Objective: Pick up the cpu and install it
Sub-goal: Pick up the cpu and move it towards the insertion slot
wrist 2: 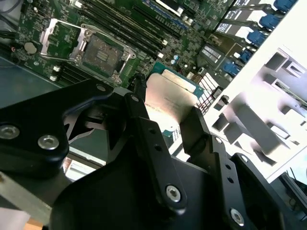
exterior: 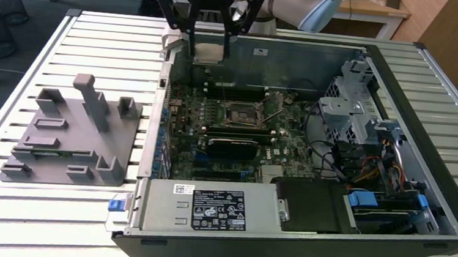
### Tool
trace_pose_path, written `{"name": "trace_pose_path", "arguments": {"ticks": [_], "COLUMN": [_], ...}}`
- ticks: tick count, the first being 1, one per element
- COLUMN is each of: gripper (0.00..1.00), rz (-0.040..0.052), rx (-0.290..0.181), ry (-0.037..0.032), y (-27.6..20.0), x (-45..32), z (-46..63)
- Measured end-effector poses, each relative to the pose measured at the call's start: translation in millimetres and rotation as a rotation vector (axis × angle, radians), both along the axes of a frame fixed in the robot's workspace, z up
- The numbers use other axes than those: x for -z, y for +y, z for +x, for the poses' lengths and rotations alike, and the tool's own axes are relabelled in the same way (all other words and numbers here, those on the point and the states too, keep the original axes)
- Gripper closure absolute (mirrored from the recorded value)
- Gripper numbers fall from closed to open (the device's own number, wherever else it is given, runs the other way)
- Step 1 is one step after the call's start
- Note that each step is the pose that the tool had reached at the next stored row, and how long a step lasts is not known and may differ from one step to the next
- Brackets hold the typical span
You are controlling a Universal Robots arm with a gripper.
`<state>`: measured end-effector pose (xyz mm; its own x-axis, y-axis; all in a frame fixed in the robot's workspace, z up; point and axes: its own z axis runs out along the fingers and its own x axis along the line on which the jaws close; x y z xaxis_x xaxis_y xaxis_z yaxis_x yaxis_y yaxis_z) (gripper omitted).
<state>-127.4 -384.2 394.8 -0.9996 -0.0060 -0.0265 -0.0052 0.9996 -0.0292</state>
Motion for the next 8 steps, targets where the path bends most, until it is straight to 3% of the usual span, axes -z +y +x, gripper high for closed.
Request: {"name": "trace_pose_path", "arguments": {"ticks": [8], "gripper": [0.47], "rz": [0.0000], "rx": [0.000], "ry": [0.0000], "y": [0.0], "x": [0.0], "z": [17.5]}}
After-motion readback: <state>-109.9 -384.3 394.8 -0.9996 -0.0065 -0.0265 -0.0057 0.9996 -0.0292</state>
